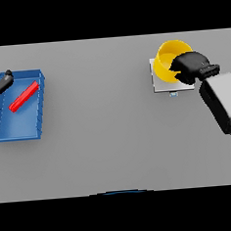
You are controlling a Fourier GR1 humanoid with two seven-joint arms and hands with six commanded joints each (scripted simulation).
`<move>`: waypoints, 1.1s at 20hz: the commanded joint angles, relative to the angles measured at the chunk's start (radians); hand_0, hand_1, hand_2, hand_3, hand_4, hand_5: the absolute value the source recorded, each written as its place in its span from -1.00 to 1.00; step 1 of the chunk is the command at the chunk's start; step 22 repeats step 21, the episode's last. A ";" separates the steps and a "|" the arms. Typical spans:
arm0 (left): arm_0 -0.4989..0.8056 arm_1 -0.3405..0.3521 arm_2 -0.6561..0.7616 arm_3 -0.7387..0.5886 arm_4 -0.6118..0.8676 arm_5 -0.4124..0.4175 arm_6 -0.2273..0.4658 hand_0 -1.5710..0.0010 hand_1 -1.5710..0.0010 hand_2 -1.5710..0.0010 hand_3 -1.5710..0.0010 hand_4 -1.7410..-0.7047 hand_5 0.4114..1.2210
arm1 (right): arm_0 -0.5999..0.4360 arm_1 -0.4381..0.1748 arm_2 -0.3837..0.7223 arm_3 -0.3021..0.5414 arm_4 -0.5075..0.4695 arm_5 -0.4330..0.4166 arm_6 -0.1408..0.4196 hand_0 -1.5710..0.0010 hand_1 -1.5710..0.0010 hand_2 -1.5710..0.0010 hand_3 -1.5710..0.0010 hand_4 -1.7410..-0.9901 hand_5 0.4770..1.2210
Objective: Pick up the red beaker and tilt it to pour out 1 green nut into yellow bowl. Pick up the yellow bowl and place it on the metallic measuring scale.
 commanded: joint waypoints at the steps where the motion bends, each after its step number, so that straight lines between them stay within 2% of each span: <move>1: -0.008 0.007 0.002 -0.001 0.000 -0.004 0.000 1.00 1.00 1.00 1.00 0.73 -0.07 | 0.003 0.002 0.000 -0.002 -0.002 0.000 -0.009 -1.00 -1.00 -0.76 -0.80 -1.00 1.00; 2: -0.005 -0.001 -0.003 -0.005 0.002 -0.005 0.004 1.00 1.00 1.00 1.00 0.73 -0.08 | -0.001 0.006 0.000 0.000 0.002 0.003 -0.008 -1.00 -1.00 -0.75 -0.84 -1.00 1.00; 3: 0.001 0.001 -0.005 -0.010 -0.001 -0.003 0.001 1.00 1.00 1.00 1.00 0.73 -0.09 | -0.005 0.007 -0.001 0.004 0.004 0.007 -0.007 -1.00 -1.00 -0.79 -0.75 -1.00 1.00; 4: -0.005 0.000 -0.008 -0.001 -0.008 -0.001 0.001 1.00 1.00 1.00 1.00 0.74 -0.09 | -0.008 0.002 -0.008 0.003 0.000 0.016 -0.013 -0.99 -0.90 -0.83 -0.59 -1.00 1.00; 5: -0.006 -0.003 -0.008 0.005 -0.010 0.004 -0.001 1.00 1.00 1.00 1.00 0.75 -0.10 | 0.003 -0.005 -0.010 -0.002 0.003 0.020 -0.012 -0.98 -0.82 -0.71 -0.41 -0.84 1.00; 6: 0.006 -0.004 -0.006 -0.014 -0.002 0.002 -0.006 1.00 1.00 1.00 1.00 0.75 -0.11 | 0.009 -0.006 -0.016 -0.017 -0.005 0.032 0.005 -0.87 -0.64 -0.50 -0.22 -0.71 0.80; 7: -0.006 0.000 -0.004 -0.003 -0.004 0.000 -0.001 1.00 1.00 1.00 1.00 0.75 -0.10 | 0.007 -0.004 -0.025 -0.021 -0.016 0.043 0.010 -0.70 -0.43 -0.28 -0.04 -0.60 0.61; 9: -0.015 0.002 0.001 -0.007 0.003 -0.002 0.005 1.00 1.00 1.00 1.00 0.75 -0.12 | 0.016 0.003 -0.043 -0.026 -0.039 0.067 0.033 -0.21 -0.03 0.10 0.27 -0.45 0.31; 10: -0.026 0.001 0.003 0.014 0.003 -0.004 0.007 1.00 1.00 1.00 1.00 0.74 -0.13 | 0.015 0.007 -0.048 -0.027 -0.049 0.072 0.028 0.04 0.14 0.26 0.39 -0.39 0.20; 12: -0.013 -0.001 0.002 0.015 0.008 -0.011 -0.012 1.00 1.00 1.00 1.00 0.75 -0.14 | 0.015 0.006 -0.053 -0.034 -0.057 0.092 0.045 0.38 0.41 0.52 0.59 -0.32 0.04; 16: -0.015 -0.001 -0.002 0.010 -0.001 -0.002 -0.006 1.00 1.00 1.00 1.00 0.75 -0.16 | 0.013 0.002 -0.033 -0.011 -0.036 0.088 0.023 0.75 0.75 0.80 0.83 -0.19 -0.09; 19: -0.021 0.000 -0.001 0.009 0.001 -0.004 0.005 1.00 1.00 1.00 1.00 0.75 -0.14 | 0.001 -0.001 -0.028 -0.011 -0.032 0.120 0.050 0.87 0.87 0.90 0.91 -0.09 -0.14; 22: -0.020 -0.001 0.002 0.003 0.005 -0.003 0.007 1.00 1.00 1.00 1.00 0.75 -0.14 | 0.006 0.007 -0.028 -0.005 -0.034 0.116 0.046 0.92 0.92 0.94 0.94 -0.07 -0.19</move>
